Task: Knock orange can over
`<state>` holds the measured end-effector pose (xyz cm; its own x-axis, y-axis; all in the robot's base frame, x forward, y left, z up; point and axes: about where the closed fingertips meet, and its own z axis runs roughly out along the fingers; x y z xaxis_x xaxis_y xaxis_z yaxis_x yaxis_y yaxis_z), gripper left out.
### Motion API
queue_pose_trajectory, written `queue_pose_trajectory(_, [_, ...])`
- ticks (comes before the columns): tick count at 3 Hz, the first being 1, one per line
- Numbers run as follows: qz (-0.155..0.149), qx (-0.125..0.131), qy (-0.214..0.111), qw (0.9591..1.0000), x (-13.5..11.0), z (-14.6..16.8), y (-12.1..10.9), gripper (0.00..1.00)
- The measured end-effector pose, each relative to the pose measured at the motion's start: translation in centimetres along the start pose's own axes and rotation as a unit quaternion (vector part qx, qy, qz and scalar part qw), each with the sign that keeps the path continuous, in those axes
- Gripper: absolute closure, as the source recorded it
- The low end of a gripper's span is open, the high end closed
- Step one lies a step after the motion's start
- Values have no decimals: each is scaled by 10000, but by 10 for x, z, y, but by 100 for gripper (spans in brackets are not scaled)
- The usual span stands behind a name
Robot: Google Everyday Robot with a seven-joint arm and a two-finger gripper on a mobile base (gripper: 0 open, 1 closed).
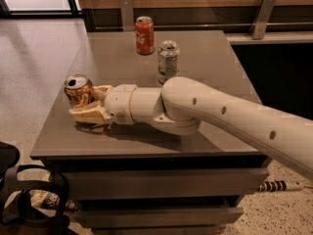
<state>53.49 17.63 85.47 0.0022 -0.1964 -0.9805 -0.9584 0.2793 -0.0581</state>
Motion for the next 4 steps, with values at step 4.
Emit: queue_pose_trajectory(4, [-670, 4, 1976, 9780, -30, -37, -20, 100])
